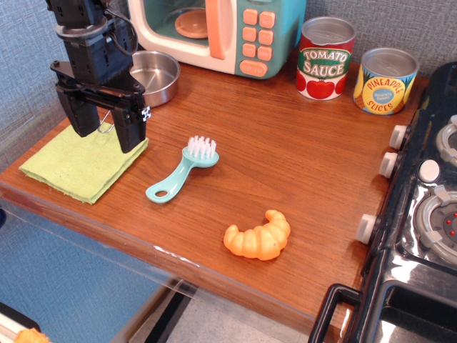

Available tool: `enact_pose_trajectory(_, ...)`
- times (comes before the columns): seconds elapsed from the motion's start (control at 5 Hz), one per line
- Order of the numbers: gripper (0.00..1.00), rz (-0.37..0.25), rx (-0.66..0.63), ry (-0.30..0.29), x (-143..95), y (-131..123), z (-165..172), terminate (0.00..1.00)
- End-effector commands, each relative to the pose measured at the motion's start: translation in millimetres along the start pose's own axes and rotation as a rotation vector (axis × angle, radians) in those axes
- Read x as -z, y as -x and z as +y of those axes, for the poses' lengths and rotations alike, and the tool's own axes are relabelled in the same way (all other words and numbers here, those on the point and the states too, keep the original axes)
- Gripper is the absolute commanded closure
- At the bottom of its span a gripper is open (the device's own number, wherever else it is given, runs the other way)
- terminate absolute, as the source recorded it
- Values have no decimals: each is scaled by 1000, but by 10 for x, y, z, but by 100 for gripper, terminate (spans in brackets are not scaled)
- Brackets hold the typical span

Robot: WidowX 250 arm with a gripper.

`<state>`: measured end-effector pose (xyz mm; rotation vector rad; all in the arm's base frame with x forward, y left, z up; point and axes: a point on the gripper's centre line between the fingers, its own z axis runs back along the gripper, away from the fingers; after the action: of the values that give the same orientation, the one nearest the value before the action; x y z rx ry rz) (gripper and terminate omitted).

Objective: Place the pot behind the blue brush

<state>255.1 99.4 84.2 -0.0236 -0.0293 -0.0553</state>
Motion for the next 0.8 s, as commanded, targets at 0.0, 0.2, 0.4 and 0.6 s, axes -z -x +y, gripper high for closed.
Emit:
enact_pose_trajectory(0.0, 0, 0, 0, 0, 0, 0, 0, 0)
enact_pose_trajectory(0.2, 0, 22, -124, 33, 30, -209, 207, 0)
enact_pose_trajectory(0.4, 0, 7, -241, 55, 33, -562, 460, 0)
enact_pose_trajectory(0.6, 0, -42, -278, 43, -60, -1015, 509, 0)
